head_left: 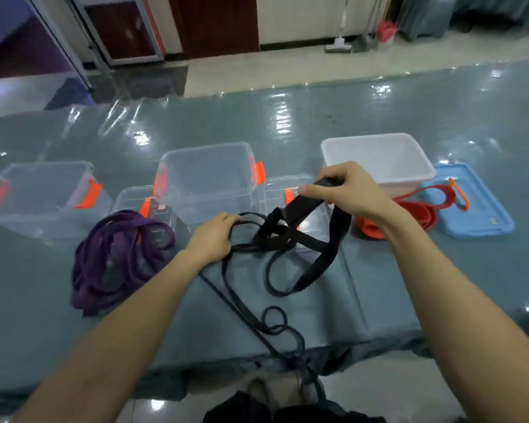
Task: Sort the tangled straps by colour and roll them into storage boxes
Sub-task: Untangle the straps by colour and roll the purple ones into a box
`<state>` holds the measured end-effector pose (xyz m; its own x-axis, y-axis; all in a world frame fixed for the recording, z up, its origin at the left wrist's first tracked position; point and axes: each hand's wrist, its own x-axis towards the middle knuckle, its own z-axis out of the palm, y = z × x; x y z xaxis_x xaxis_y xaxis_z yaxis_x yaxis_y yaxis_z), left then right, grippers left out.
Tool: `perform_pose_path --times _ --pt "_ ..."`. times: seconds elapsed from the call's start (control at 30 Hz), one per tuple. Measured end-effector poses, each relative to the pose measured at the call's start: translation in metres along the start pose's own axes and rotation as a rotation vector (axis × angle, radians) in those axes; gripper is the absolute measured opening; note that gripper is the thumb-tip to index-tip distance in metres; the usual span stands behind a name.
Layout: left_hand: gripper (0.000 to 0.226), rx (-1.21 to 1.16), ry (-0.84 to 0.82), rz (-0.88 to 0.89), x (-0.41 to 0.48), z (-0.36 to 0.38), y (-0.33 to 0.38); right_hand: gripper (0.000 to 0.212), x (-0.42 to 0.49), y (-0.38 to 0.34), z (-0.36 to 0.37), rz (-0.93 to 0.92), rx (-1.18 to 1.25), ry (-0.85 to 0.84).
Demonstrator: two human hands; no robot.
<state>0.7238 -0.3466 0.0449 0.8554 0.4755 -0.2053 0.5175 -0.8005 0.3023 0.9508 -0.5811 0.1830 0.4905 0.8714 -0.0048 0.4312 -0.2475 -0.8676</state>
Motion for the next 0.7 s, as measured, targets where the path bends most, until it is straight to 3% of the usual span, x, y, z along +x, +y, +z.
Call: perform_pose_path --times 0.1,0.23,0.33,0.43,0.5,0.63,0.7 --pt "0.069 0.089 0.012 0.093 0.018 0.012 0.014 0.034 -0.021 0.049 0.006 0.126 -0.028 -0.009" --pt "0.084 0.137 -0.114 0.197 0.045 0.032 0.03 0.046 -0.05 0.107 0.014 0.231 -0.082 0.004" --pt "0.085 0.21 -0.074 0.184 0.067 0.044 0.042 0.051 -0.071 0.144 0.023 0.303 -0.21 0.06" --pt "0.068 0.425 -0.051 0.164 0.088 0.05 0.054 0.049 -0.086 0.171 0.03 0.38 -0.334 0.121" --pt "0.046 0.545 -0.079 0.145 0.097 0.046 0.061 0.047 -0.091 0.184 0.032 0.39 -0.437 0.117" --pt "0.008 0.539 -0.16 0.082 0.096 0.012 0.071 0.036 -0.082 0.19 0.041 0.342 -0.647 0.057" --pt "0.016 0.484 -0.279 0.067 0.09 -0.017 0.069 0.03 -0.065 0.178 0.053 0.298 -0.748 -0.052"
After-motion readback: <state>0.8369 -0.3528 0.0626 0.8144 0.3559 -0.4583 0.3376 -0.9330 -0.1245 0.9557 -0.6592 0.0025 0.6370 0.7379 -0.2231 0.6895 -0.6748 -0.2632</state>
